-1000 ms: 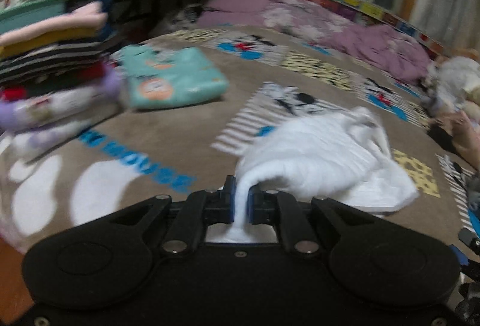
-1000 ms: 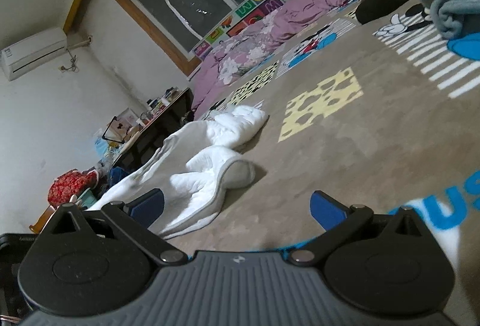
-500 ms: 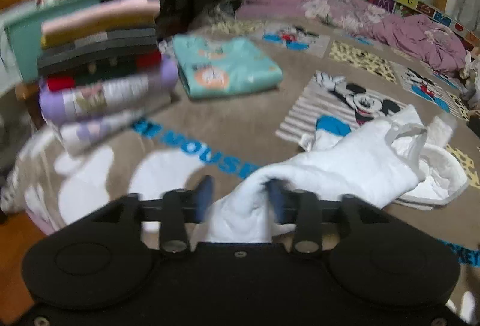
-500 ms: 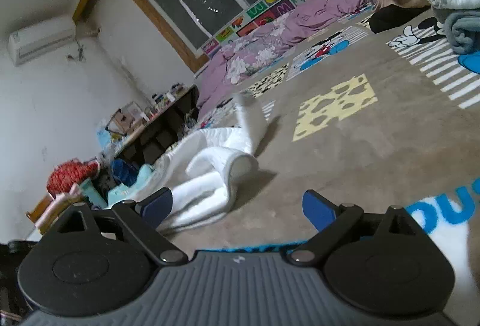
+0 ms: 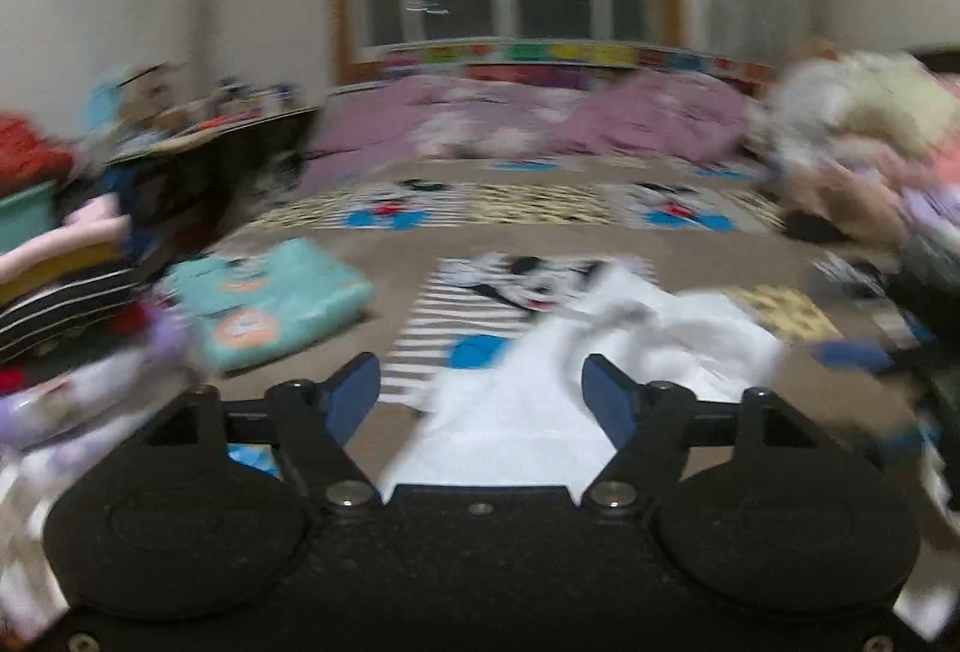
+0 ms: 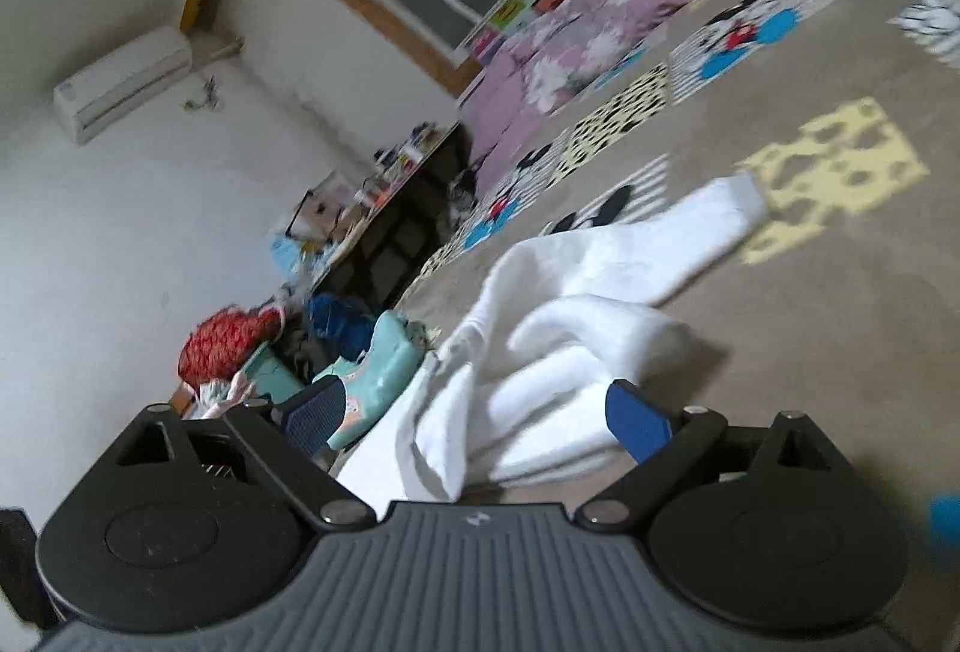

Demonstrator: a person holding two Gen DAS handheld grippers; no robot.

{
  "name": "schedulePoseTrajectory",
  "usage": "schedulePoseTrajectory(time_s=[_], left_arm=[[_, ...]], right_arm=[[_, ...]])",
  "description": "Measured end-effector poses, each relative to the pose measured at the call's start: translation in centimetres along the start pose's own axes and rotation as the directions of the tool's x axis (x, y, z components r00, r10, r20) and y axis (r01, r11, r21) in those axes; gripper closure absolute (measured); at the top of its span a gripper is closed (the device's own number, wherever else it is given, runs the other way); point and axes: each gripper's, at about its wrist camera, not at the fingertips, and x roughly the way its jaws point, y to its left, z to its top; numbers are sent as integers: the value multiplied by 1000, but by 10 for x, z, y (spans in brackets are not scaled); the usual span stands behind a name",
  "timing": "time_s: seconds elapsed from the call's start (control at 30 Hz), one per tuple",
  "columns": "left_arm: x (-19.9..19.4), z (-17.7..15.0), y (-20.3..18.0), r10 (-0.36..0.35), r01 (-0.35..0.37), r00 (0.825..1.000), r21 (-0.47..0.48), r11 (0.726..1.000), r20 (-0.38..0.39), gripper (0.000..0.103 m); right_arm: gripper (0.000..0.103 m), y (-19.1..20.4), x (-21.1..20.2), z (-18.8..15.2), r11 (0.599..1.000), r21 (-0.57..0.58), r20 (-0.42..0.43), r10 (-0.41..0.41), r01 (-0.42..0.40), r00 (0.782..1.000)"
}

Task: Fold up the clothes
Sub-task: 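Lift the shirt with both grippers and shake it out in the air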

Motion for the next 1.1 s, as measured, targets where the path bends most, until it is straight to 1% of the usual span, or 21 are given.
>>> schedulePoseTrajectory(time_s=[0.03, 0.07, 0.1, 0.13, 0.2, 0.3, 0.37, 0.57, 0.6, 0.7, 0.73, 0.77, 0.8, 0.83, 0.87, 0.9, 0.93, 0.97, 1.03, 1.1], left_arm=[[6, -3, -8, -22, 23, 1000, 31, 999, -20, 28], [12, -5, -17, -23, 26, 999, 71, 997, -35, 28], [16, -8, -27, -4, 9, 999, 126, 992, -38, 28], [21, -11, -38, 25, -18, 999, 193, 981, -35, 28], [31, -17, -51, 59, -47, 998, 277, 960, -32, 28], [45, -28, -61, 63, -43, 997, 354, 934, -47, 28], [53, -36, -66, 76, -51, 996, 382, 923, -52, 28], [78, -53, -77, 121, -76, 990, 435, 897, -77, 28], [82, -56, -78, 132, -83, 988, 449, 890, -79, 28], [89, -66, -81, 167, -105, 983, 492, 864, -83, 28], [92, -69, -81, 182, -117, 980, 505, 855, -82, 28], [93, -71, -80, 196, -129, 977, 513, 849, -79, 30], [93, -73, -79, 210, -141, 975, 518, 844, -77, 39], [94, -74, -78, 222, -152, 972, 516, 843, -77, 55], [94, -73, -74, 228, -159, 970, 503, 850, -80, 64], [94, -72, -71, 231, -164, 969, 486, 859, -82, 76], [92, -69, -67, 232, -171, 970, 467, 867, -76, 86], [89, -66, -63, 233, -180, 970, 448, 876, -65, 93], [82, -58, -56, 233, -197, 972, 412, 890, -37, 95], [73, -49, -52, 232, -214, 973, 387, 897, -1, 96]], right_arm=[[10, 2, 10, 5, 1000, -2, -19, 11, -11, 1000], [13, 4, 19, 10, 1000, -4, -32, 12, -13, 999], [16, 6, 30, 15, 1000, -4, -50, 11, -11, 999], [19, 5, 41, 20, 1000, 2, -69, 10, -10, 998], [25, 4, 60, 28, 1000, 20, -99, 13, -11, 995], [26, 2, 85, 37, 999, 45, -132, 16, -10, 991], [26, 0, 101, 41, 997, 71, -150, 11, -1, 989], [25, -3, 140, 48, 997, 72, -198, -23, 38, 980], [25, -4, 145, 49, 996, 71, -203, -38, 53, 979], [26, -6, 156, 52, 995, 84, -210, -41, 60, 977], [27, -7, 160, 52, 994, 89, -211, -42, 62, 977], [37, -8, 162, 52, 993, 95, -213, -42, 64, 976], [48, -8, 164, 52, 993, 100, -216, -43, 66, 975], [55, -9, 166, 52, 992, 106, -219, -44, 68, 975], [68, -9, 169, 52, 991, 111, -221, -45, 71, 974], [78, -8, 169, 51, 991, 111, -218, -49, 75, 975], [84, -7, 168, 51, 991, 104, -209, -57, 80, 976], [90, -3, 166, 51, 992, 93, -193, -62, 81, 979], [93, 3, 158, 50, 993, 90, -156, -56, 71, 986], [94, 7, 146, 51, 993, 103, -114, -43, 54, 993]])
